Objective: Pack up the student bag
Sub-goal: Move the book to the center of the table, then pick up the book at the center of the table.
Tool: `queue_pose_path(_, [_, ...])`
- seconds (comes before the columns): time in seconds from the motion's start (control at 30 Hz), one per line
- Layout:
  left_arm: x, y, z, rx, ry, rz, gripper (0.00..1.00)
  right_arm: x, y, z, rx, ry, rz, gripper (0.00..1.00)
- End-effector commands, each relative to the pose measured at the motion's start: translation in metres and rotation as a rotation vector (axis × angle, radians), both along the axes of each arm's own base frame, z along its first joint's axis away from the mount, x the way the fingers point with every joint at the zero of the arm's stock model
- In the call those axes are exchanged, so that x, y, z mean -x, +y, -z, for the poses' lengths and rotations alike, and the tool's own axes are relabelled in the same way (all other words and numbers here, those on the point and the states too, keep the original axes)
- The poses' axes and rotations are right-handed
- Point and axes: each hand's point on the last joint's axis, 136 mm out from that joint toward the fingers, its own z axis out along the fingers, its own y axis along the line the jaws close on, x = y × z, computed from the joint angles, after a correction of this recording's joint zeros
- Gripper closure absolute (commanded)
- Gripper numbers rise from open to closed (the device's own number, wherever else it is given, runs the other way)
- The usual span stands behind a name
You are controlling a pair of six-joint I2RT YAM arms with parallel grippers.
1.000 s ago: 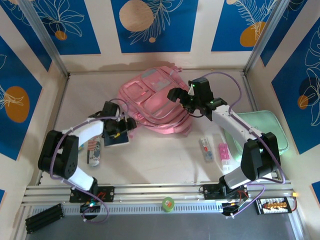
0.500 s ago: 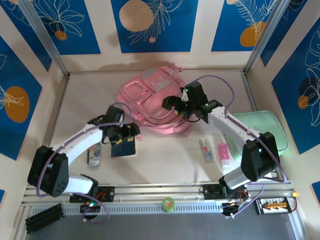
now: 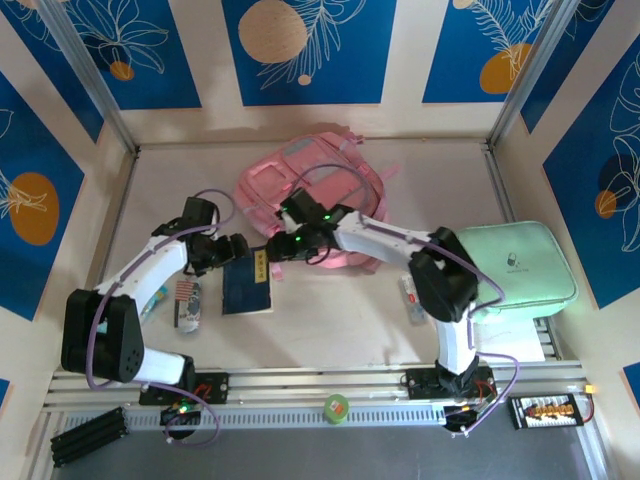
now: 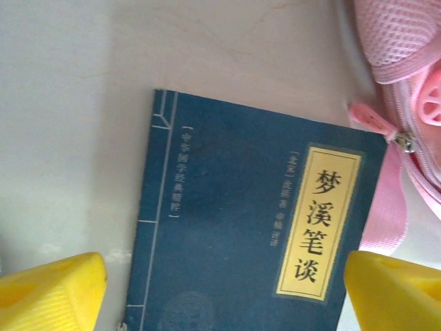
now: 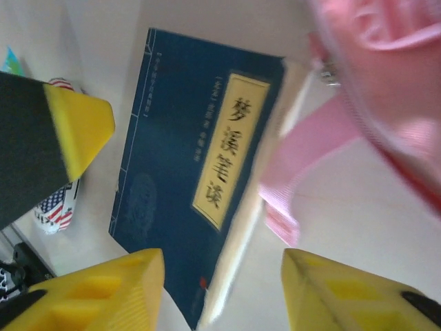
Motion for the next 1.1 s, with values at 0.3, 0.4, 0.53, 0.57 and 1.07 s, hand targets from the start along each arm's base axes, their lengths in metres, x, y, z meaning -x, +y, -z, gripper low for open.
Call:
queue_pose_path(0.3, [0.019,0.015,0.035,-0.011,0.084,-0.036,0.26,-0.007,0.019,0.064,0.167,0.01,-0.031,0.68])
queue_pose_path(0.4, [0.021,0.012,0.04,0.011,0.098,-0.036,0.3,-0.01,0.013,0.071,0.178,0.026,-0.011,0.68])
queue_pose_path(0.53, [0.024,0.012,0.046,0.015,0.117,-0.039,0.32,-0.011,0.004,0.083,0.21,0.047,0.0,0.69])
queue_pose_path(0.57, [0.025,0.01,0.048,0.022,0.125,-0.035,0.32,-0.011,0.003,0.086,0.22,0.047,0.001,0.69])
queue_pose_path(1.07, [0.033,-0.004,0.062,0.095,0.186,0.007,0.45,-0.006,-0.006,0.103,0.269,0.07,-0.016,0.77])
